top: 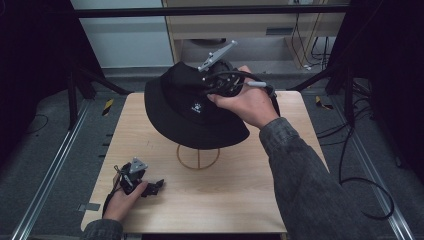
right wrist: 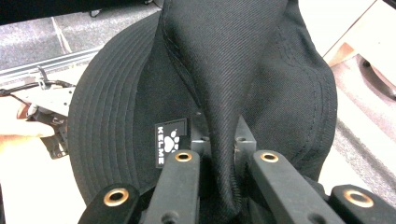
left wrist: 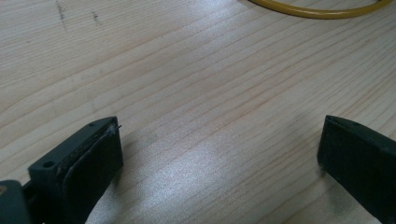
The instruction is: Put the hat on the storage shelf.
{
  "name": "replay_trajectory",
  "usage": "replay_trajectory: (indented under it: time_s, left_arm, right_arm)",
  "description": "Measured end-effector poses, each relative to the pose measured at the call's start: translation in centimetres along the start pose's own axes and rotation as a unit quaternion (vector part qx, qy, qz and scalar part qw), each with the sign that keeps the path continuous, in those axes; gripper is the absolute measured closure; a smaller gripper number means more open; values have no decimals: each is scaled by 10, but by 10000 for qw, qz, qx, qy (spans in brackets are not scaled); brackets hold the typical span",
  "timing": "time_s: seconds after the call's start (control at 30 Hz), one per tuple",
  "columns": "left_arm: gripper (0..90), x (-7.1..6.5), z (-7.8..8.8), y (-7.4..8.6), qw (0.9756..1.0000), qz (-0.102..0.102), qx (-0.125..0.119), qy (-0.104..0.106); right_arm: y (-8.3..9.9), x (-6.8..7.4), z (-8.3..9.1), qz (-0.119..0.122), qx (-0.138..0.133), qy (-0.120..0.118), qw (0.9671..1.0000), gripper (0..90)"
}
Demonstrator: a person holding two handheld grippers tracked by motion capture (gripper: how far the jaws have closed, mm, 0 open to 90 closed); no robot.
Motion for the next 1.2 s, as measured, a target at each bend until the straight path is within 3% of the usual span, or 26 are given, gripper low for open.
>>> replay_trajectory:
  time_s: [0.53, 1.2]
  left_arm:
    - [0, -1, 0, 0, 10000, 2, -2, 30]
    - [0, -1, 0, 0, 10000, -7, 5, 21]
  right_arm:
    - [1, 9, -17, 122, 169, -82, 9997, 837]
    - [13, 8, -33, 35, 340, -110, 9994, 806]
Point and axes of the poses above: each handheld gripper's, and its own axes: z roughly backward along the jaws, y roughly out of its underside, x roughly to its left, the point moved 6 cm from there along -z, roughly forward along the jaws, and after that the axes turned 6 degrees about -z, right-handed, at the moved point
